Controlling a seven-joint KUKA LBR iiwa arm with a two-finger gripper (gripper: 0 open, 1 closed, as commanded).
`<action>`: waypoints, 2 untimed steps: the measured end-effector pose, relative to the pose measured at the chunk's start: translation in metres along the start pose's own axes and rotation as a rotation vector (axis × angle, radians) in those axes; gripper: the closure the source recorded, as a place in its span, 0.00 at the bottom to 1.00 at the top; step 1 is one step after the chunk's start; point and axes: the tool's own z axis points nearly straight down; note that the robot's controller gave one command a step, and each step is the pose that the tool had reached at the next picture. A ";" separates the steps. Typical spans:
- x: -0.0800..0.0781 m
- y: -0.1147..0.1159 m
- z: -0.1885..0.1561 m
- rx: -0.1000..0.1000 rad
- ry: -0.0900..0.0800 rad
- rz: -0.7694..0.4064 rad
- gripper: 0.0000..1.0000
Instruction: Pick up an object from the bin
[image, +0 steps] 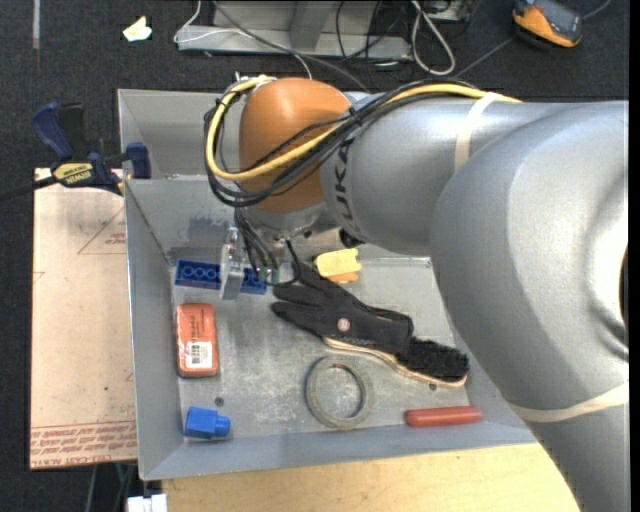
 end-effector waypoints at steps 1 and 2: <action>0.001 0.000 -0.035 0.002 0.006 0.000 1.00; 0.001 0.001 -0.069 0.001 0.006 -0.001 1.00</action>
Offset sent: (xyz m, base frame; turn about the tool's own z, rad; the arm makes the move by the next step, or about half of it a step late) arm -0.0024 -0.0003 0.0944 0.0001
